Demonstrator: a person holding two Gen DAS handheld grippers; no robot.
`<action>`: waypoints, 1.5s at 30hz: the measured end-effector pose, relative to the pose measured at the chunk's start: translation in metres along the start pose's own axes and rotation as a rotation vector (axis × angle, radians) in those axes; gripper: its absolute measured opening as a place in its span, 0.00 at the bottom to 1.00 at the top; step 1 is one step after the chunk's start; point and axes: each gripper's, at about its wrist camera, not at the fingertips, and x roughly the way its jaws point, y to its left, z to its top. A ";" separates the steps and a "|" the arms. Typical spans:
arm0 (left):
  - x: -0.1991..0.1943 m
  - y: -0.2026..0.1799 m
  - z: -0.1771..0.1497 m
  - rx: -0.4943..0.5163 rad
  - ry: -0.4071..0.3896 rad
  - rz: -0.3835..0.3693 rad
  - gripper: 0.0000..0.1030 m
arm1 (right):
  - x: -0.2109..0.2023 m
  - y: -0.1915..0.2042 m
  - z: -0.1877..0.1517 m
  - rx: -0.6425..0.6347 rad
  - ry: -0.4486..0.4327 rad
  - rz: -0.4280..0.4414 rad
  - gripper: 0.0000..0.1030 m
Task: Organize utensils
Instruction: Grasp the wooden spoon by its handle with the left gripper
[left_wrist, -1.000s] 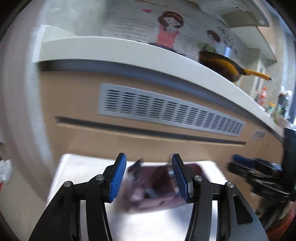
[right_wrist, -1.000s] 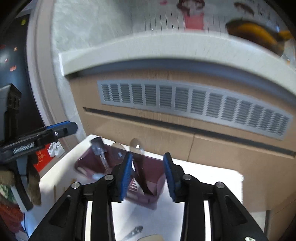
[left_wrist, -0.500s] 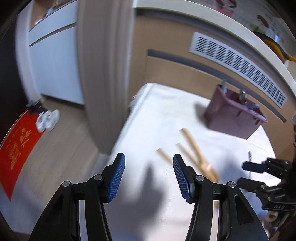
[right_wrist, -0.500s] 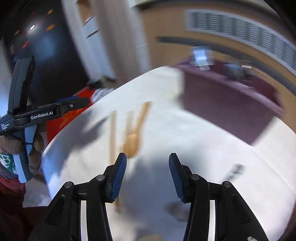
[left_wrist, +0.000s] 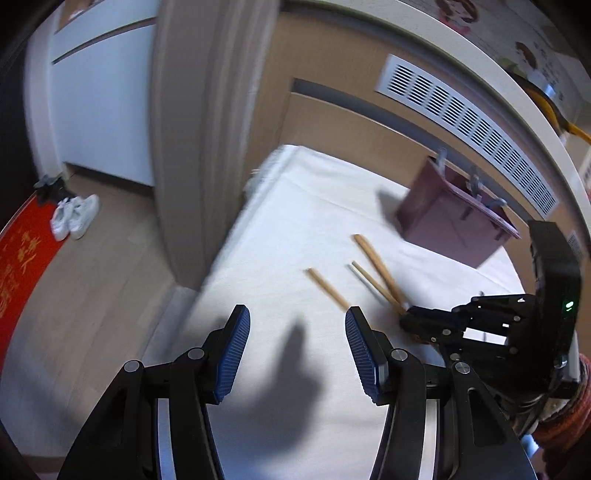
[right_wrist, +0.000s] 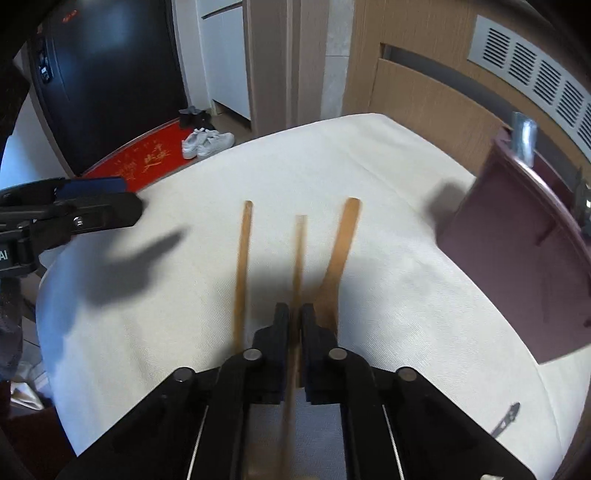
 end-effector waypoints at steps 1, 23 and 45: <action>0.002 -0.006 0.001 0.014 0.004 -0.012 0.53 | -0.012 -0.008 -0.006 0.023 -0.017 0.015 0.05; 0.128 -0.131 0.034 0.211 0.169 -0.006 0.53 | -0.097 -0.132 -0.130 0.458 -0.134 -0.145 0.05; 0.115 -0.166 0.005 0.398 0.252 -0.063 0.53 | -0.090 -0.136 -0.140 0.489 -0.135 -0.151 0.06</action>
